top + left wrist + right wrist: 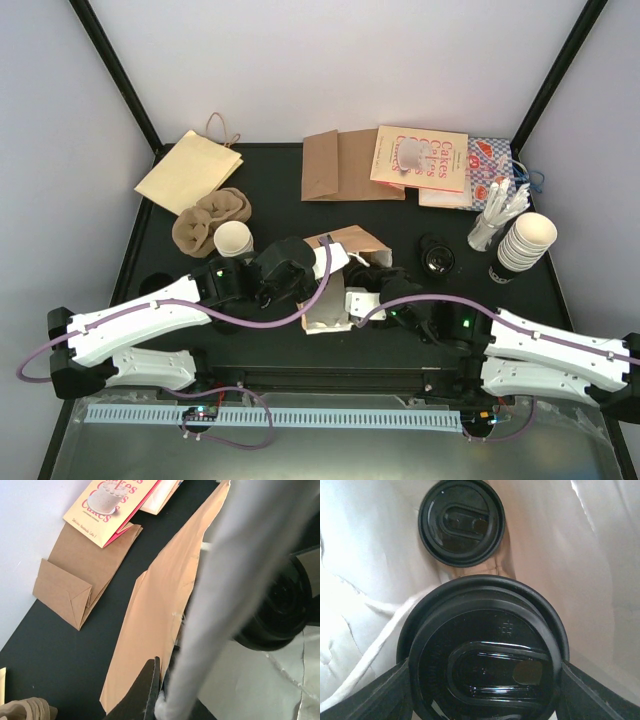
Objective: Pack the takeout coffee
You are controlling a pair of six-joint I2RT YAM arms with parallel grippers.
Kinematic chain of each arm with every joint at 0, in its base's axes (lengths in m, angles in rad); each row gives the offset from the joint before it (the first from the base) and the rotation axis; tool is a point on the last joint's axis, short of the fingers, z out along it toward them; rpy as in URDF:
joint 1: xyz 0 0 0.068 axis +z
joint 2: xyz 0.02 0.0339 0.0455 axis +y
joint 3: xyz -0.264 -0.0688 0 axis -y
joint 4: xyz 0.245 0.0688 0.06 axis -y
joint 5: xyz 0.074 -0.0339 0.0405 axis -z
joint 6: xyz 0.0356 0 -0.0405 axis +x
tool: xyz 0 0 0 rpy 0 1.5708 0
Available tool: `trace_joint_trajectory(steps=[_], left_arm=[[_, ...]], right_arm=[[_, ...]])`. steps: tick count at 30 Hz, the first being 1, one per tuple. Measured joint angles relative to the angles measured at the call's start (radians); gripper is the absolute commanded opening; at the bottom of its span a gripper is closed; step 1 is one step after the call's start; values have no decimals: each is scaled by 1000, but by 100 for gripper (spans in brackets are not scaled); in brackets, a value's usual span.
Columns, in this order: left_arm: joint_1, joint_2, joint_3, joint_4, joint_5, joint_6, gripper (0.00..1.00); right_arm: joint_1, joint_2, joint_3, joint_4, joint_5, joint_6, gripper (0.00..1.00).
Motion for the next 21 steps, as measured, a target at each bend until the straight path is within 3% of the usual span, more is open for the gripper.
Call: trace_joint_trajectory(steps=[21], left_arm=[[-14,8,1,3,11,-41,2]], right_arm=[[-11,107,2,71,42,-58,53]])
